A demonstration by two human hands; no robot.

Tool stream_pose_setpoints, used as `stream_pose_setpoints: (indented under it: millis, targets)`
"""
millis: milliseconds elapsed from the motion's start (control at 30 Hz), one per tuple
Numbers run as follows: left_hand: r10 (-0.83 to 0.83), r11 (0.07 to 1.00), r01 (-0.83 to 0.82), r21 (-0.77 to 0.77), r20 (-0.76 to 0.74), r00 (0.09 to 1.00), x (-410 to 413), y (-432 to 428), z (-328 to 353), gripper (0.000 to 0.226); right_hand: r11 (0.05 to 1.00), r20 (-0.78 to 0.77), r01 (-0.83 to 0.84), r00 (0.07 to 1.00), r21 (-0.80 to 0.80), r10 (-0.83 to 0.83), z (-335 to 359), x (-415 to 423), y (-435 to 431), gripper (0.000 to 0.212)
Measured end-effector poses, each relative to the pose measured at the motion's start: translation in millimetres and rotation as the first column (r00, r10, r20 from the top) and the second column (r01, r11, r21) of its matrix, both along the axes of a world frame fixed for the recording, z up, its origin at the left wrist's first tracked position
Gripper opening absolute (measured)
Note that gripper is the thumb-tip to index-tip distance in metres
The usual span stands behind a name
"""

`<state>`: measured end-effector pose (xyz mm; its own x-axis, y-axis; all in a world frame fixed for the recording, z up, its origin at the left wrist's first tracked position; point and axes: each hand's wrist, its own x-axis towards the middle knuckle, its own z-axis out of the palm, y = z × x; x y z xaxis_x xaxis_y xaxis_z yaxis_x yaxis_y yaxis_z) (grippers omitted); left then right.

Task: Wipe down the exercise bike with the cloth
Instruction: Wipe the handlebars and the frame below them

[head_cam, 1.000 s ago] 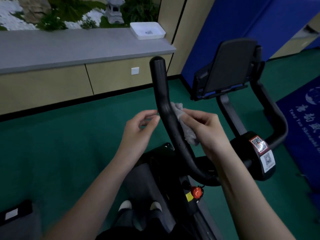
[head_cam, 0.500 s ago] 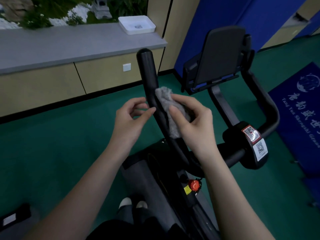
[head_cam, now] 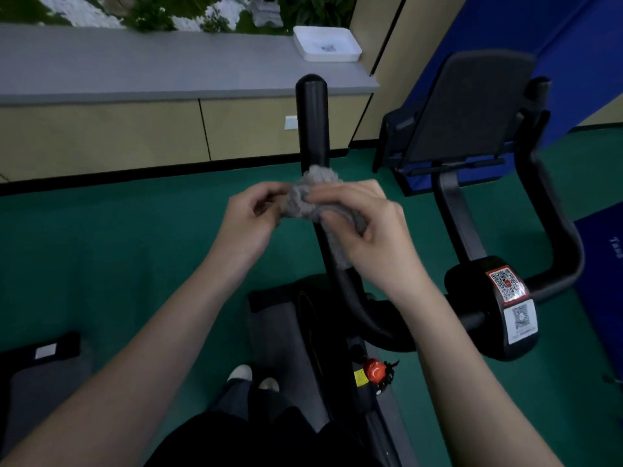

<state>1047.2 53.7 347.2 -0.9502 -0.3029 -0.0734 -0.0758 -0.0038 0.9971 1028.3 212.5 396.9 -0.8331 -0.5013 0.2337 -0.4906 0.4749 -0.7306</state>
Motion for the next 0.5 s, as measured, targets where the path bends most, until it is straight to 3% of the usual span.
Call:
stream_pose_setpoints:
  millis: [100,200,300,400,500]
  targets:
    - [0.044,0.997,-0.044,-0.062,-0.013,0.999,3.4,-6.3,-0.9,0.022,0.997,0.124,-0.027,0.992,-0.079,0.036,-2.8,12.3,25.1,0.026]
    - [0.078,0.980,-0.087,-0.178,-0.059,0.995,2.8,-9.5,3.3,0.023,0.948,0.223,0.176,0.968,-0.265,-0.118,-3.7,8.9,27.7,0.024]
    - [0.092,0.937,-0.134,-0.323,-0.144,0.985,2.2,-7.7,10.3,0.021,0.943,0.214,0.258,0.954,-0.213,-0.212,-9.0,8.2,20.0,0.023]
    - [0.018,0.828,-0.182,-0.531,-0.298,0.954,1.2,-6.6,20.9,0.017,0.940,0.306,0.312,0.916,-0.139,-0.259,-15.2,9.0,31.5,0.019]
    - [-0.136,0.649,-0.228,-0.725,-0.406,0.904,-8.2,-7.8,32.6,0.021,0.891,0.453,0.410,0.843,-0.195,-0.289,-13.1,-6.8,31.8,0.016]
